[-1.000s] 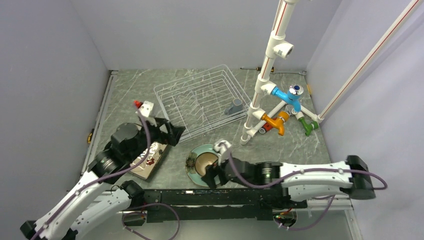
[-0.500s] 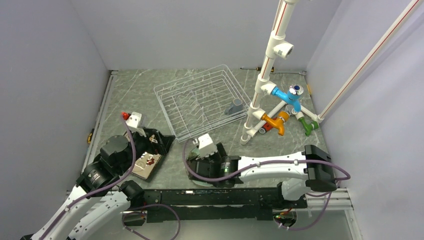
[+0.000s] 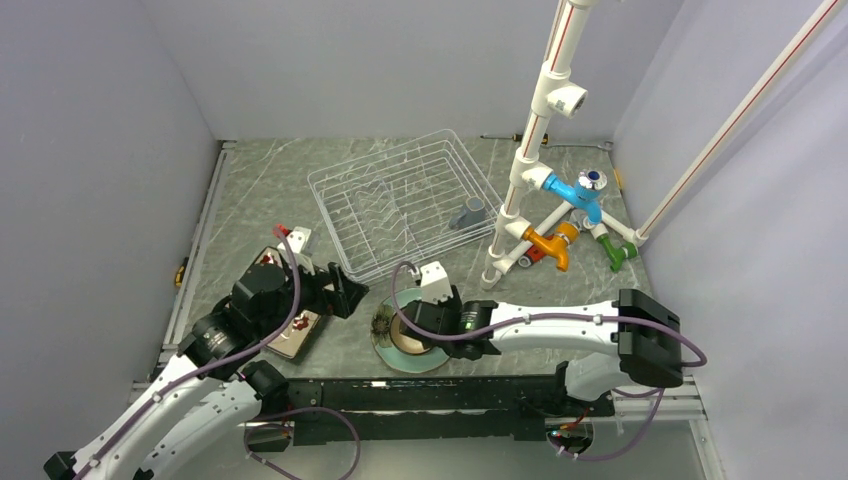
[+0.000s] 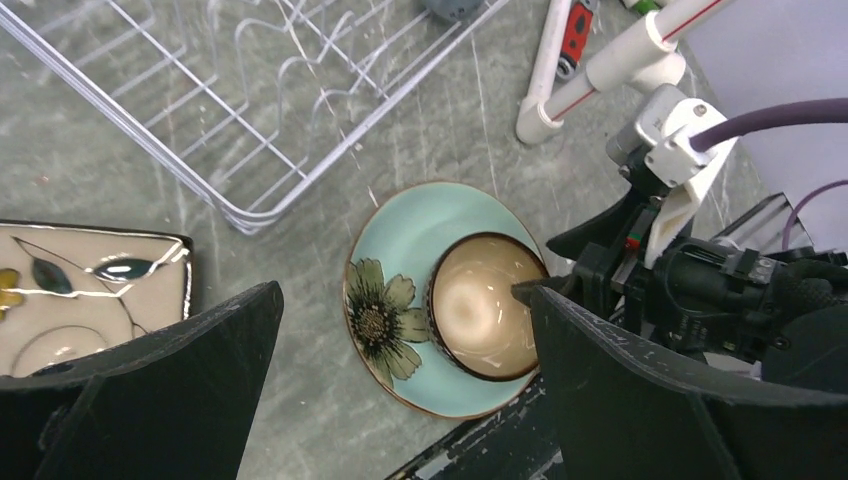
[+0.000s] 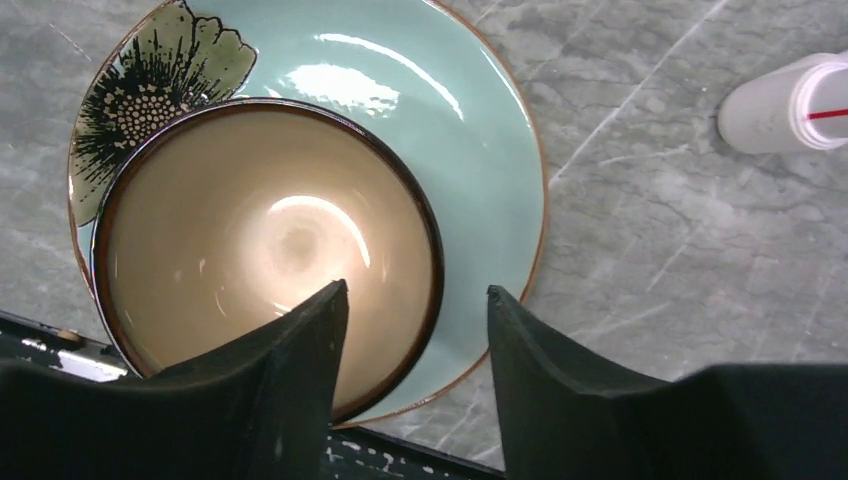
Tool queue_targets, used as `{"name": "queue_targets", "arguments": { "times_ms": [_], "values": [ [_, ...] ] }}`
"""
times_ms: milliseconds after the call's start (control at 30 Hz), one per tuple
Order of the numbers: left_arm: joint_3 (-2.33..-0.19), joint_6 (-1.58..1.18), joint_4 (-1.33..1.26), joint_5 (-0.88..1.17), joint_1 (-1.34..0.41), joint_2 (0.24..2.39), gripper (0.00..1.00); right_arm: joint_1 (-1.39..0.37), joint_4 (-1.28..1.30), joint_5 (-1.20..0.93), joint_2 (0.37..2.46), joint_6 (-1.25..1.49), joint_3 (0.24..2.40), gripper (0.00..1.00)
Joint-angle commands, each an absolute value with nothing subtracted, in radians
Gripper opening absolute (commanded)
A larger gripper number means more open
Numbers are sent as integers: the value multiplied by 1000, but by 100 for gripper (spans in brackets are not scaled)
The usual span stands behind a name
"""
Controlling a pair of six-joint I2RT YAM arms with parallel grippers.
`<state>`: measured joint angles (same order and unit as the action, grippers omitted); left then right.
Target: Load the mixed dishes into the dish rack
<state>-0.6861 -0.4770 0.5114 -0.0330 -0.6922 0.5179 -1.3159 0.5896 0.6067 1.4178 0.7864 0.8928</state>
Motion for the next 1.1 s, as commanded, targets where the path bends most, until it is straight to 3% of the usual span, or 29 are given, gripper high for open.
{"name": "queue_targets", "arguments": {
  "times_ms": [0,300,400,700,1067],
  "values": [
    [-655,-556,428,61,-689,528,100,-1318,530,612,1467,785,897,52],
    [-624,-614,424,115,-688,532,99,-1319,440,612,1536,754,908,18],
    [-602,-644,413,129,-688,505,99,-1325,449,608,1535,751,940,1],
    [-645,-645,414,131,-689,484,99,-1333,439,680,1414,692,970,0],
    [-589,-781,227,268,-687,424,99,-1335,33,549,937,550,721,0]
  ]
}}
